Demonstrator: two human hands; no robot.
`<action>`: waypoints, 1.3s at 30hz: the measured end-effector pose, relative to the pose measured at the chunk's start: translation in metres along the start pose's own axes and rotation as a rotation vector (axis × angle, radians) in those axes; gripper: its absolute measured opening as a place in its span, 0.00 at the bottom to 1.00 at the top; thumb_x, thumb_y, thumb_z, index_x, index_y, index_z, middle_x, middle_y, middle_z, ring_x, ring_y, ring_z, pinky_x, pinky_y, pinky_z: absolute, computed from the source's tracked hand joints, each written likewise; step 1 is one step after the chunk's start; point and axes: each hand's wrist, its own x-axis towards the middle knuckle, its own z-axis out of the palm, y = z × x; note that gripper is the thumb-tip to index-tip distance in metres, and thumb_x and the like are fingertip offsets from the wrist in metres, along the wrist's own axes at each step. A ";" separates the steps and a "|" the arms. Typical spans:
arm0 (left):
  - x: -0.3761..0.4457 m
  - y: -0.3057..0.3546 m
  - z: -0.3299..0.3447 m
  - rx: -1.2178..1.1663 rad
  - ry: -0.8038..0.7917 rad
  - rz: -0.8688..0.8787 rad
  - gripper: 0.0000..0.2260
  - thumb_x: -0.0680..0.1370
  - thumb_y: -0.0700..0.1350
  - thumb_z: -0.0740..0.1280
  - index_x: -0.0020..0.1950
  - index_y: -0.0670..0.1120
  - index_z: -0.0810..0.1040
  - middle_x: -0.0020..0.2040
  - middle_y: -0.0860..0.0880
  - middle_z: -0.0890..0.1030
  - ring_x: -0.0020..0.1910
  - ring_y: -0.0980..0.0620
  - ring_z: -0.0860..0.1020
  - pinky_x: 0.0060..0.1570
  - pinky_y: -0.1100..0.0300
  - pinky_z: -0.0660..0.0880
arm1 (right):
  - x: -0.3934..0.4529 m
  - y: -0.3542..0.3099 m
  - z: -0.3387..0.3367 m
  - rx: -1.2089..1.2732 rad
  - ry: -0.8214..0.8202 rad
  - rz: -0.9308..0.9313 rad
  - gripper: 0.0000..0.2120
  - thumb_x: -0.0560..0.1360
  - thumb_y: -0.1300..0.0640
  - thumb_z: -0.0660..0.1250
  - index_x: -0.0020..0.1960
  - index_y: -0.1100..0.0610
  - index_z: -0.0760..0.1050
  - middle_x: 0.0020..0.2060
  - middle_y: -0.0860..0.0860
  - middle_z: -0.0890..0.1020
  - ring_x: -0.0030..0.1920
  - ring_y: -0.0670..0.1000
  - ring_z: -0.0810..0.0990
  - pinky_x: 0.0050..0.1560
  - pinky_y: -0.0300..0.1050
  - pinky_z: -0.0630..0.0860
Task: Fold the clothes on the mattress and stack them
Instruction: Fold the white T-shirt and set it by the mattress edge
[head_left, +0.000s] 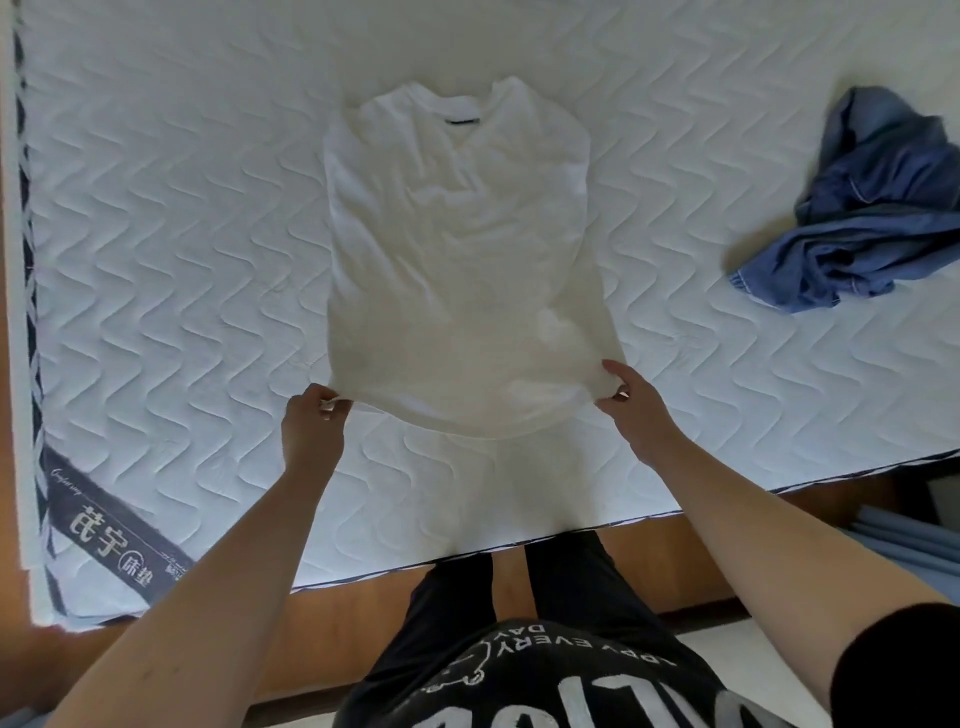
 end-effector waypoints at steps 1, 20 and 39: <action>0.000 0.001 -0.003 -0.026 -0.008 0.006 0.05 0.78 0.49 0.67 0.45 0.50 0.74 0.41 0.51 0.80 0.40 0.49 0.79 0.38 0.58 0.70 | -0.003 -0.003 -0.001 0.010 0.002 -0.015 0.25 0.75 0.65 0.69 0.69 0.49 0.71 0.51 0.53 0.74 0.49 0.51 0.76 0.49 0.39 0.74; 0.010 0.012 -0.047 -0.386 0.082 -0.165 0.09 0.72 0.39 0.71 0.43 0.50 0.74 0.39 0.50 0.80 0.35 0.51 0.82 0.47 0.49 0.82 | -0.011 -0.024 -0.034 -0.435 0.278 -0.157 0.11 0.79 0.51 0.66 0.55 0.55 0.82 0.48 0.54 0.85 0.47 0.53 0.82 0.48 0.44 0.74; 0.005 -0.016 -0.084 0.089 0.050 0.060 0.17 0.78 0.35 0.65 0.67 0.45 0.73 0.48 0.43 0.84 0.42 0.45 0.79 0.44 0.52 0.77 | -0.030 -0.029 -0.074 -0.666 0.332 -0.171 0.18 0.78 0.69 0.57 0.64 0.59 0.77 0.43 0.58 0.84 0.40 0.54 0.80 0.42 0.45 0.75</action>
